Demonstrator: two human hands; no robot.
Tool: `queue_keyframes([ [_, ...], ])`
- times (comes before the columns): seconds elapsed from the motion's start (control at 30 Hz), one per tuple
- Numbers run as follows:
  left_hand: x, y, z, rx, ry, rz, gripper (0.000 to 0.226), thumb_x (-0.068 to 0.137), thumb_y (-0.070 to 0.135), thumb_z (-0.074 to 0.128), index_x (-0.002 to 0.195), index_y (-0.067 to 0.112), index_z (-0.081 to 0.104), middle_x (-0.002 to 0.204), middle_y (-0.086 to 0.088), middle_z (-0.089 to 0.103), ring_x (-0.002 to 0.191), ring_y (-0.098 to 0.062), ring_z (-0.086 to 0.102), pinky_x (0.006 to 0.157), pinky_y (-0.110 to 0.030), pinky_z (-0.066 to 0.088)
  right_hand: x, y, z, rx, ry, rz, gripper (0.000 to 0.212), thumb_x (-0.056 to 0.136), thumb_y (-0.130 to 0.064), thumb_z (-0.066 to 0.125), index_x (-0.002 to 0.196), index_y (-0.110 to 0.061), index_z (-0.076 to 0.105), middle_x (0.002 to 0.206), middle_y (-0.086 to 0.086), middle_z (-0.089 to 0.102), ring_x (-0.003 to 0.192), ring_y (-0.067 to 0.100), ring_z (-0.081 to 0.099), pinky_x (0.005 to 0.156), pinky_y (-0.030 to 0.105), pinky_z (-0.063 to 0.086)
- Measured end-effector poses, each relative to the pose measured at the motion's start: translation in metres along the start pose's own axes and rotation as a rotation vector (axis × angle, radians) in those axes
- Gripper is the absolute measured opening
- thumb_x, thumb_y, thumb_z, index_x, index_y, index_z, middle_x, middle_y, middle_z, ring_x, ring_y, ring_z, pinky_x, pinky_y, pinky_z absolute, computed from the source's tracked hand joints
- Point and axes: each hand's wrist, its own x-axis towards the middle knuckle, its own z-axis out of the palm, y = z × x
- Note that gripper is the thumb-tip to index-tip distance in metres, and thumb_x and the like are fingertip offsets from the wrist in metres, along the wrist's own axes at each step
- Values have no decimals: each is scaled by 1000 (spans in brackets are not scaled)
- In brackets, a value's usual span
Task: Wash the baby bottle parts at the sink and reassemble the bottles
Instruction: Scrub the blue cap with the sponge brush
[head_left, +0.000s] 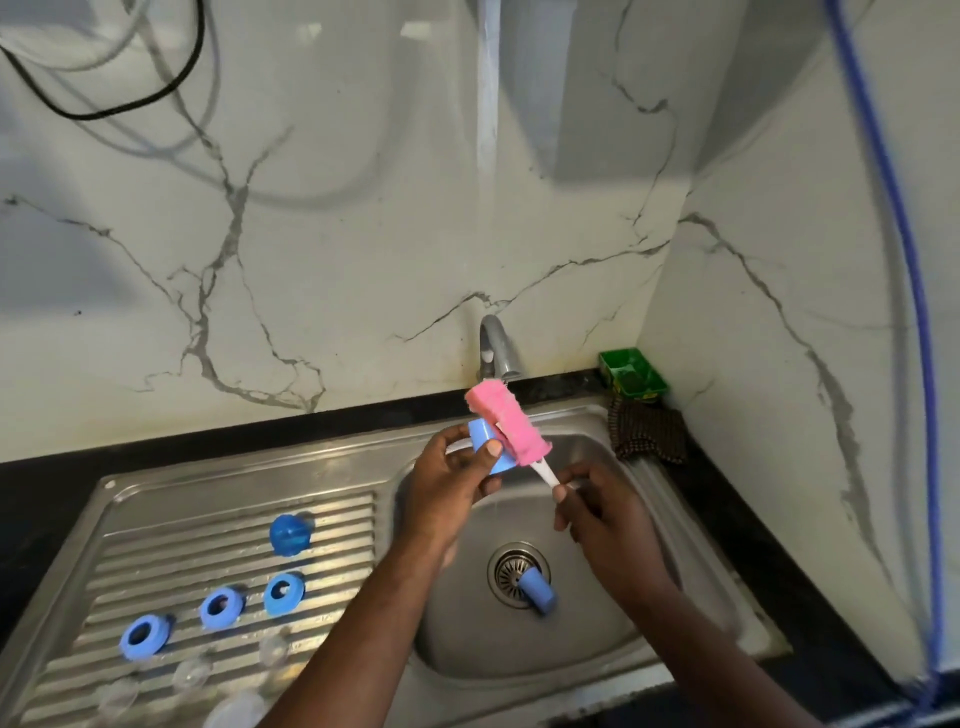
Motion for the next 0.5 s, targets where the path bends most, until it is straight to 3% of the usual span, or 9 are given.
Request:
queue_keyframes([
  [0.17,1,2,13,-86,-6,-32,28,91,10,70,118,14,61,98,-7,74,85,-14,72,75,-29,61,5,2,-3,-14,59,12,14,95,-14,62,93,-28,59,65,1,67,53,7,55,59,28,44],
  [0.3,9,3,11,-11,25,-10,29,89,18,74,117,18,67,99,-3,77,90,-16,73,76,-34,57,-1,4,-3,-17,29,-34,14,95,-14,63,97,-28,60,65,2,66,51,6,52,56,25,43],
  [0.5,13,3,14,25,-84,-19,22,93,19,68,115,18,67,100,-1,76,92,-14,70,76,-27,53,6,8,-9,-22,31,-8,13,97,-18,61,95,-31,60,66,2,66,51,6,52,54,22,42],
])
